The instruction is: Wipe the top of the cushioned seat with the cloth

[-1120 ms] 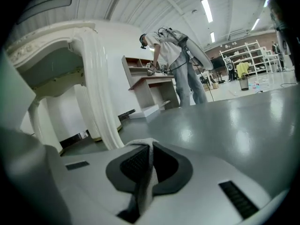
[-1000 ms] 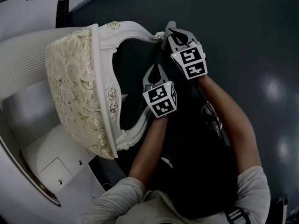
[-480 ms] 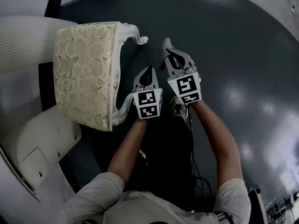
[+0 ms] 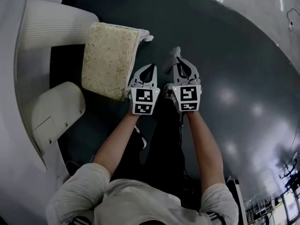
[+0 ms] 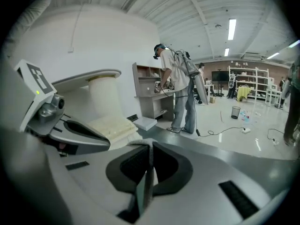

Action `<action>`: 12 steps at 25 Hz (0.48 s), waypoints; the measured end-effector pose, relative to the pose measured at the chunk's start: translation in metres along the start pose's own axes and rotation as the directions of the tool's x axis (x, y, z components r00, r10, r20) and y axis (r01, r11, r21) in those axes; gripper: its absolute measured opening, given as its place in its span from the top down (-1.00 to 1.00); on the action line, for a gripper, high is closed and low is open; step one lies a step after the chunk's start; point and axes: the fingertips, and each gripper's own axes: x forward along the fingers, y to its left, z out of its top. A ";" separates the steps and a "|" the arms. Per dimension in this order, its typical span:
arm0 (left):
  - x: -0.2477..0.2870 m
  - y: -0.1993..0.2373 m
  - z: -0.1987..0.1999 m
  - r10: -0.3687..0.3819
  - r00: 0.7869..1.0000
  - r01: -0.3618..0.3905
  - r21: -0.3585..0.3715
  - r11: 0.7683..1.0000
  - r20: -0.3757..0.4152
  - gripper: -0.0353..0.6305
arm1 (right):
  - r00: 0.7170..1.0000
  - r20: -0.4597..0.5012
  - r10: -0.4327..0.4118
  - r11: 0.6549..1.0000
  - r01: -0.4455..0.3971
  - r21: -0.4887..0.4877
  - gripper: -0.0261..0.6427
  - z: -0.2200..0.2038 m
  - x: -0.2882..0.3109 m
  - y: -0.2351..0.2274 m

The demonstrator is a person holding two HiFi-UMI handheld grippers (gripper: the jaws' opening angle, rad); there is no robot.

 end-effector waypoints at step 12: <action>-0.158 -0.008 0.156 0.038 0.999 -0.038 -0.055 0.998 -0.002 0.85 | 0.996 -0.043 -0.074 0.993 0.078 0.092 0.88 0.173 -0.131 0.002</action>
